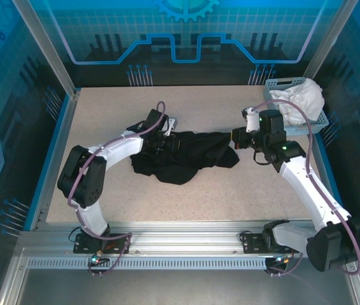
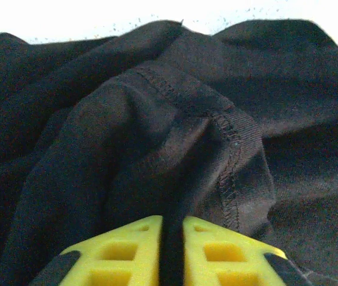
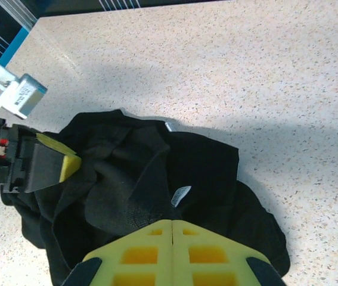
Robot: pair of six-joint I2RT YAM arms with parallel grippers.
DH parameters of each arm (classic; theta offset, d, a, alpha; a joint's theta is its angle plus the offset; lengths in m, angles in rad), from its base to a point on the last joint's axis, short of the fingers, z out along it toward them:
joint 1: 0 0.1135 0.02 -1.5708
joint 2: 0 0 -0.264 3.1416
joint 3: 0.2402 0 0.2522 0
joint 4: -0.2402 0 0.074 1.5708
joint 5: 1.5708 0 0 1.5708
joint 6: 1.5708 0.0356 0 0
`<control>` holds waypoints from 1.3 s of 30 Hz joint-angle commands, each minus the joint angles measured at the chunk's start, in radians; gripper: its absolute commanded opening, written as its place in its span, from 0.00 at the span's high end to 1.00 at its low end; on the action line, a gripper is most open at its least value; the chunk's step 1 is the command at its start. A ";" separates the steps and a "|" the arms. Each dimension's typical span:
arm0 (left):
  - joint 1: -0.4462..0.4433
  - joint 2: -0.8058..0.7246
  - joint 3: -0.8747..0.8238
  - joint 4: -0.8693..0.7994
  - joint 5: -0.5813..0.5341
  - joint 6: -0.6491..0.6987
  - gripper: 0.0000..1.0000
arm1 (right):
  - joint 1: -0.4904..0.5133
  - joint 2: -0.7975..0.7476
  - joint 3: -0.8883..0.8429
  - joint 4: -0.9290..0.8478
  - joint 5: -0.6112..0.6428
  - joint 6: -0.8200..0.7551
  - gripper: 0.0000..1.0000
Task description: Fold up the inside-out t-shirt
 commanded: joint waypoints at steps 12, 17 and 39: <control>0.110 -0.471 -0.309 0.253 0.032 -0.049 1.00 | -0.024 -0.059 0.075 -0.086 0.089 -0.065 1.00; 0.126 -0.677 -0.453 0.328 -0.082 -0.116 1.00 | -0.027 -0.073 0.099 -0.088 0.095 -0.064 1.00; 0.152 -0.945 0.235 0.123 -0.274 -0.068 1.00 | -0.020 -0.222 0.817 -0.235 0.090 -0.065 1.00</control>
